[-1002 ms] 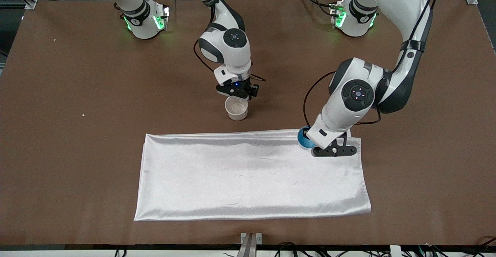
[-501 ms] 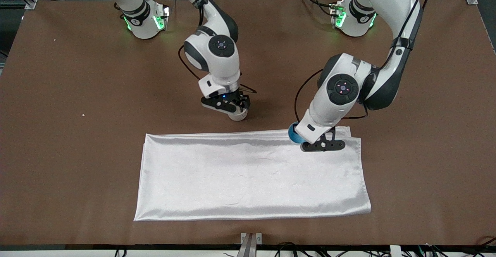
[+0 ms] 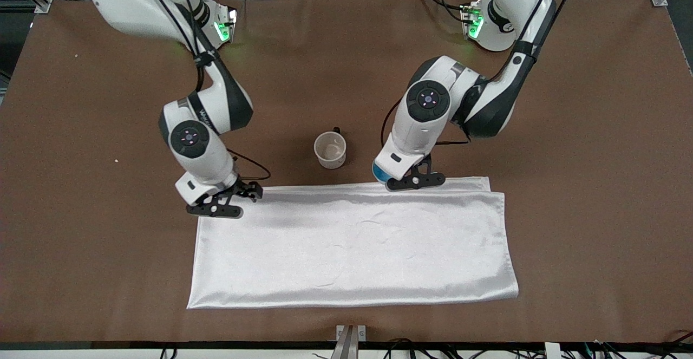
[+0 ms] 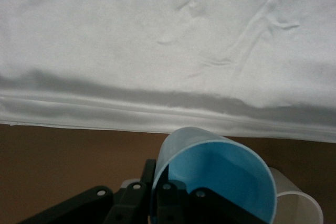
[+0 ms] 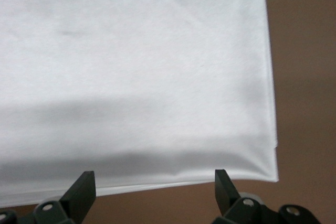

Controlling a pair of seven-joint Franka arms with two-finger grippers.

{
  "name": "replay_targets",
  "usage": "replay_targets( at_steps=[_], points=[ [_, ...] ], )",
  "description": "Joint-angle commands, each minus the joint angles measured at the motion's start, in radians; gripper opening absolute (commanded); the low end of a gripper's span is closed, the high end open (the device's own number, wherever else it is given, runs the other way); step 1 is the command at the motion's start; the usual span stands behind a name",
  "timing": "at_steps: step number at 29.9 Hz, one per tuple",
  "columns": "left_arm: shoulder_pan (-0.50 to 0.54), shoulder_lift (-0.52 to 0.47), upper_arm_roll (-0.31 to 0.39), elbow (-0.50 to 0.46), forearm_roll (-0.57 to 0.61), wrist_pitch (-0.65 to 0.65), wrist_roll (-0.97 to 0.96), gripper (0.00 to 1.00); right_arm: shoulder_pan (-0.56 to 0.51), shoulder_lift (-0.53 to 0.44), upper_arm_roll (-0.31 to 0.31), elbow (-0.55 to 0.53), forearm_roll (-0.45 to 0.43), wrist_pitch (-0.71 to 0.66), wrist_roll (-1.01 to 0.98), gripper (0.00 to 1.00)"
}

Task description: Place blue cup into white mug on table

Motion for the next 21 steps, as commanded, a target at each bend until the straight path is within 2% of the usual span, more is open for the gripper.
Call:
replay_targets(
  at_steps=[1, 9, 16, 21],
  points=[
    [-0.031, -0.009, 0.006, 0.006, 0.017, -0.019, -0.062, 0.0, -0.088, 0.006, 0.021, 0.014, -0.004, -0.011, -0.181, 1.0],
    [-0.089, -0.005, 0.004, 0.018, 0.014, -0.02, -0.155, 0.0, -0.212, -0.003, 0.026, 0.013, 0.011, -0.017, -0.43, 1.0],
    [-0.136, 0.008, 0.004, 0.021, 0.013, -0.019, -0.217, 0.0, -0.214, -0.055, 0.021, -0.001, 0.181, -0.111, -0.404, 1.0],
    [-0.157, 0.031, 0.004, 0.047, 0.013, -0.017, -0.249, 0.0, -0.217, -0.132, 0.021, -0.107, 0.194, -0.063, -0.404, 1.0]
  ],
)
